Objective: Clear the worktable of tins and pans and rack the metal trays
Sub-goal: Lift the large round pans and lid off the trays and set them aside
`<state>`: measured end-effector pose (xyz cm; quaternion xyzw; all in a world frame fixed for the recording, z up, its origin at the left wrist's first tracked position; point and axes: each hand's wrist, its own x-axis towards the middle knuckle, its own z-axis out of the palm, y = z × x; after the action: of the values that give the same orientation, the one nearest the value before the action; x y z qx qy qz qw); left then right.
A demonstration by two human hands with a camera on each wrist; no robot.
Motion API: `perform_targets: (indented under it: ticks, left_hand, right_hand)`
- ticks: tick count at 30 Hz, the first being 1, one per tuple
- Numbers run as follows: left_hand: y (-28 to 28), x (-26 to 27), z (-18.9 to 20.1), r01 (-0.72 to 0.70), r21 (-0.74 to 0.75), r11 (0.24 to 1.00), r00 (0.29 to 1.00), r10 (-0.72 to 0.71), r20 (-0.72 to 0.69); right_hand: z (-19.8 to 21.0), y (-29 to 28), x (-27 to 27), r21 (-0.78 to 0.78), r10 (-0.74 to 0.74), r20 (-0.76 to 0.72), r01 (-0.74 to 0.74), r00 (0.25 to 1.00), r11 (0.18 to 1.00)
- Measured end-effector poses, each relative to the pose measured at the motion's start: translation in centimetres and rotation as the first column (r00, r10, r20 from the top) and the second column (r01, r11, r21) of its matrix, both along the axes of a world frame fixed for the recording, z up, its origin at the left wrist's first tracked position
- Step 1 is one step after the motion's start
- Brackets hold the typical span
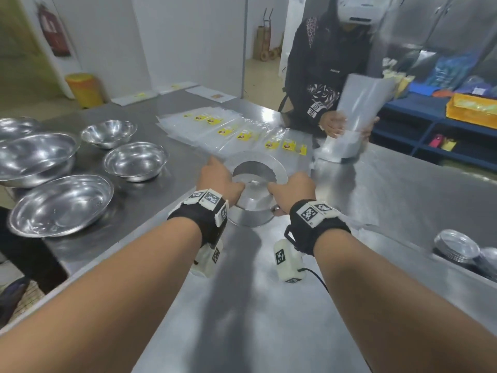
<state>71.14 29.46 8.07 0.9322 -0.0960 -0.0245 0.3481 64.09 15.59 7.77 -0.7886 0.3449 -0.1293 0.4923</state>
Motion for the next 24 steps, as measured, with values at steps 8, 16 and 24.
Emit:
perform_targets:
  ticks: [8,16,24]
  left_hand:
    - [0.1,-15.5,3.3,0.047,-0.125,0.991,0.998,-0.050,-0.023]
    - [0.6,-31.0,4.8,0.031,-0.322,0.946,0.955,-0.123,-0.270]
    - [1.7,-43.4,4.3,-0.146,-0.546,0.825,0.763,-0.257,-0.593]
  right_hand:
    - [2.2,-1.0,-15.4,-0.037,-0.084,0.018,0.085,0.996,0.996]
    - [5.6,-0.1,-34.6,-0.076,-0.151,0.045,0.154,0.987,0.985]
    - [4.0,2.6,-50.5,-0.138,-0.223,0.130,0.240,0.966,0.961]
